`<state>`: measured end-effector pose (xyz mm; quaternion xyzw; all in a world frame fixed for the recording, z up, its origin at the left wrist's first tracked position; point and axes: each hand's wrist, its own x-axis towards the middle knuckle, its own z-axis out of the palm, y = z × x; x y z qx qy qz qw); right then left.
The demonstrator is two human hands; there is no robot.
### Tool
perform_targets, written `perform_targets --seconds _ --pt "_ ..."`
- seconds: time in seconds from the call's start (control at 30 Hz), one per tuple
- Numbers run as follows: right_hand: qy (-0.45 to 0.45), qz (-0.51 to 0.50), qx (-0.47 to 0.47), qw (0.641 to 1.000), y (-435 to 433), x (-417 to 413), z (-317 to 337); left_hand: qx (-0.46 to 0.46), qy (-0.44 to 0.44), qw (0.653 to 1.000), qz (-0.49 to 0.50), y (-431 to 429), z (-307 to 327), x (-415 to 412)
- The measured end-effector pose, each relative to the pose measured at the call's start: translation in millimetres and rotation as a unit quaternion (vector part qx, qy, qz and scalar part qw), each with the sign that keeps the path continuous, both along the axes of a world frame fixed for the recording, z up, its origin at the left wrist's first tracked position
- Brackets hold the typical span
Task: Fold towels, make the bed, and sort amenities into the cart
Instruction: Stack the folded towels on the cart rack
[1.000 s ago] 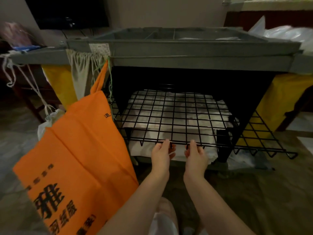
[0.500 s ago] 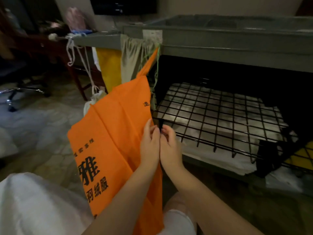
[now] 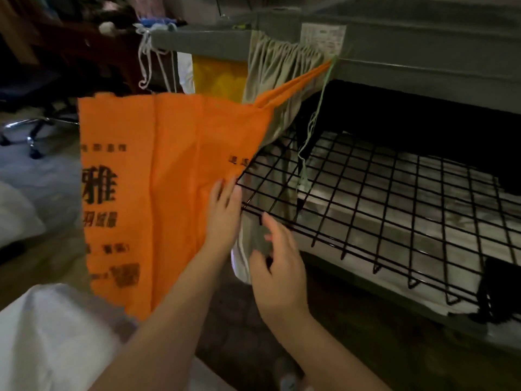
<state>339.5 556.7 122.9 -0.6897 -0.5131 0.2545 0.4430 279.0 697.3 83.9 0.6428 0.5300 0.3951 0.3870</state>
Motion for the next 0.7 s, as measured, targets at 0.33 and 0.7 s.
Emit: perform_targets --seconds 0.33,0.7 --pt "0.009 0.026 -0.007 1.000 81 -19 1 -0.254 -0.115 0.959 -0.039 48 15 -45" --pt "0.046 0.058 0.021 0.997 71 -4 6 -0.022 0.009 0.990 0.139 -46 23 -58"
